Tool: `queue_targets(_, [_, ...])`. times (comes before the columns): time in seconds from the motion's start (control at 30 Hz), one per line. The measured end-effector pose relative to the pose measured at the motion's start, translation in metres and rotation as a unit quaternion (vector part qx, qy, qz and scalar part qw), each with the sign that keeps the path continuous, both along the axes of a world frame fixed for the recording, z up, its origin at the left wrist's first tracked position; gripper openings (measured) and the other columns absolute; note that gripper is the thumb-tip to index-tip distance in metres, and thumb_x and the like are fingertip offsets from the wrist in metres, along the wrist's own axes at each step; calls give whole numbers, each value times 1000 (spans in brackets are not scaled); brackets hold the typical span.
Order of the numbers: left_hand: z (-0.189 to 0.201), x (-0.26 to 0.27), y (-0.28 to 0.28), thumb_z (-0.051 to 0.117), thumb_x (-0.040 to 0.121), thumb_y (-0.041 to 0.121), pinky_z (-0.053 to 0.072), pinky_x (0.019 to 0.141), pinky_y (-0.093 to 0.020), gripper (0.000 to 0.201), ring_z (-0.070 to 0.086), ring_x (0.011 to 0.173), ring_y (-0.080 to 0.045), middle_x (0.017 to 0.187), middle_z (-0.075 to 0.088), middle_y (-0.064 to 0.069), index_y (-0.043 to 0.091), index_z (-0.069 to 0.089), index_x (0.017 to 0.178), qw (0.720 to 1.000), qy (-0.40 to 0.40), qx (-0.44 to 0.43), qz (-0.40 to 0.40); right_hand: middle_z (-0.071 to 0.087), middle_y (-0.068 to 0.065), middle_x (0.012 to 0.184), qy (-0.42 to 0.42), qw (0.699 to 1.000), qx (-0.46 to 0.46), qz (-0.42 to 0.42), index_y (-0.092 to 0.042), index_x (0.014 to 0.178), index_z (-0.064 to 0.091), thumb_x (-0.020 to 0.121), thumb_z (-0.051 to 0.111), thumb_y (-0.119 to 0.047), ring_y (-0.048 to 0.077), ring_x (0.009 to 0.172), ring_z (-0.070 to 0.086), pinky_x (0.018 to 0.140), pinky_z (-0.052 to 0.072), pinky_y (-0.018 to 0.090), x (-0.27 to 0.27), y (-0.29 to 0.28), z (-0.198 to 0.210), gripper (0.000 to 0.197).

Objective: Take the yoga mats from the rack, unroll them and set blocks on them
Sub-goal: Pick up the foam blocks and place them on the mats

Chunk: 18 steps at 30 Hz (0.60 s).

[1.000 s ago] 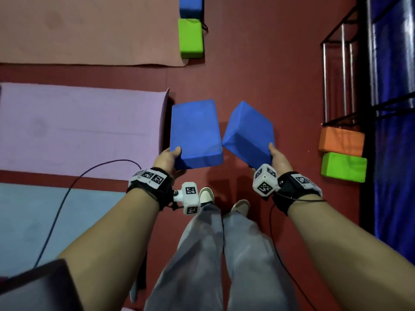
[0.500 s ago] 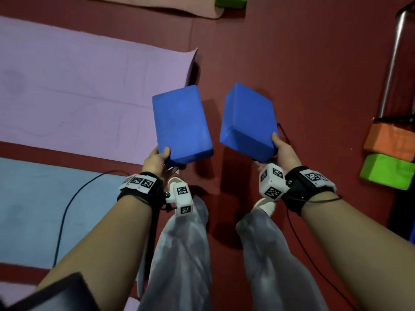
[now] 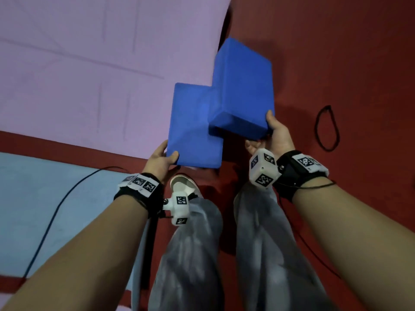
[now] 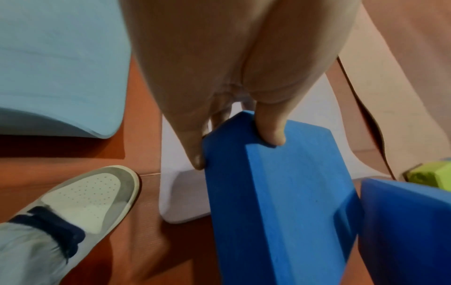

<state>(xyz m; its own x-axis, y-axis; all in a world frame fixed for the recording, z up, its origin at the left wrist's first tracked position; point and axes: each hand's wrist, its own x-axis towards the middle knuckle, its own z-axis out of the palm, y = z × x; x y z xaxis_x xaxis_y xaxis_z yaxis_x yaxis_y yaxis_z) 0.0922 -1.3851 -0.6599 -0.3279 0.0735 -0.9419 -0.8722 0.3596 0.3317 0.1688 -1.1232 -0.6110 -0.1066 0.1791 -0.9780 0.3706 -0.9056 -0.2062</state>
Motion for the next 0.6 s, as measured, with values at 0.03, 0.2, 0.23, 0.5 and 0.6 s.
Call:
queue_targets(0.03, [-10,2,7,56,96,-1,55,76,-32,50,63,97,-23,117,65,-9,20,49,140,1000,1,1,-7,60,2,84,-5,1000,6,6,-16,100,59,92,58,-48,18,65,52,61,44,28,3,4,-11,32])
queue_targets(0.2, [-59,8,40,57,95,-1,52,73,-34,53,61,86,-21,113,62,-10,17,44,143,998,29,-32,-53,63,0,95,-8,1000,29,7,-19,131,55,91,60,-46,18,77,59,66,47,28,11,27,-60,48])
queue_targets(0.23, [-67,10,42,59,93,-1,53,79,-36,54,62,90,-23,115,63,-10,18,46,142,997,34,-39,-61,63,0,98,-2,1000,31,3,-21,136,53,91,61,-45,19,80,61,67,49,29,12,31,-67,52])
queue_targets(0.5, [-106,18,51,56,83,-7,51,78,-29,56,65,92,-23,111,68,-6,19,56,133,973,66,-104,-196,65,-3,112,26,998,44,44,-27,122,55,96,59,-28,20,102,64,87,55,34,6,47,-111,26])
queue_targets(0.6, [-112,8,64,64,86,3,51,94,-36,52,65,107,-27,116,67,-5,18,53,135,970,67,-102,-210,65,-3,114,37,997,55,47,-25,120,58,96,59,-22,20,111,61,85,56,36,5,54,-113,24])
